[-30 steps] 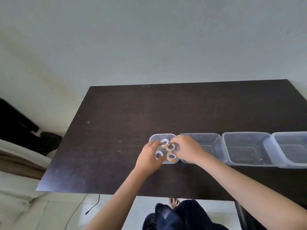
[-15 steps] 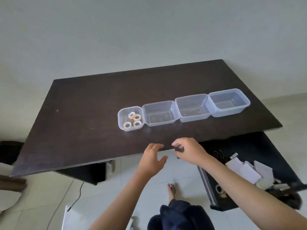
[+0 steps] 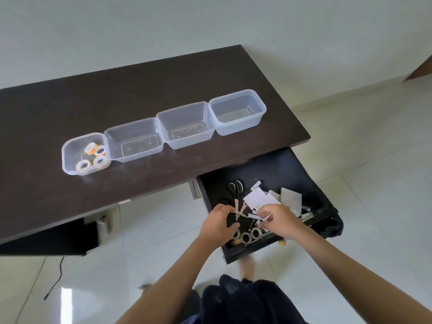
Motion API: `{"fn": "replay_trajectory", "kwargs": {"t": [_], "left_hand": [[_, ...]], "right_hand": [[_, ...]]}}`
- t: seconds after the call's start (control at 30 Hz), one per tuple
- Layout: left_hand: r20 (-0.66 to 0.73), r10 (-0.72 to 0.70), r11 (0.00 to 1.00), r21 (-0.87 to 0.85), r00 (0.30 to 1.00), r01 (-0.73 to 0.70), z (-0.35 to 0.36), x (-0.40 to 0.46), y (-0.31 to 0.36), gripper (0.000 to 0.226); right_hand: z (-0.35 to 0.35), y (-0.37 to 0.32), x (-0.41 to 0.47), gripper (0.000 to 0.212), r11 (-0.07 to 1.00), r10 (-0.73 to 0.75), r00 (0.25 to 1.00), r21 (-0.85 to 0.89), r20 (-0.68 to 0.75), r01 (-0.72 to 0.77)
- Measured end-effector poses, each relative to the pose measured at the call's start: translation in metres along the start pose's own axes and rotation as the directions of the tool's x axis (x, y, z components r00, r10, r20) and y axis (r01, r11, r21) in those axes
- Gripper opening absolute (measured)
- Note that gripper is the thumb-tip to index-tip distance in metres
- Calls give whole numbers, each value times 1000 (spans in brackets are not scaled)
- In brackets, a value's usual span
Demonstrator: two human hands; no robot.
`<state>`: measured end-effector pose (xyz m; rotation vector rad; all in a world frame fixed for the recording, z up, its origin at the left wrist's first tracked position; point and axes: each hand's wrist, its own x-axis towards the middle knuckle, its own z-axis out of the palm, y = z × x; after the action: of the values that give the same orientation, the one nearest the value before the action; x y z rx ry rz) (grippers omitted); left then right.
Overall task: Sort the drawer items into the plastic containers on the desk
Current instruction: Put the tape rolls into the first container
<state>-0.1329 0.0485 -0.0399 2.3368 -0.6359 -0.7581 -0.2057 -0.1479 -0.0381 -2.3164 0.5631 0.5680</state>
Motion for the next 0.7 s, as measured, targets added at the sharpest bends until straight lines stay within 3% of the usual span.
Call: {"fn": "replay_trajectory", "kwargs": {"t": [0.17,0.43,0.7], "left_hand": [[129,-125,989,91,984,113,43,32,-1,44],[309,-269,931,325,912,165,76,66,-15,53],[401,-317,879,464,859,108,84,82,-21,44]], "right_hand": [[11,40,30,26,997,-45,984,-60,172,56],[41,47,73,37,956,-158,885,-156,439,248],[50,50,95,38,926,-218,824,-155,522,344]]}}
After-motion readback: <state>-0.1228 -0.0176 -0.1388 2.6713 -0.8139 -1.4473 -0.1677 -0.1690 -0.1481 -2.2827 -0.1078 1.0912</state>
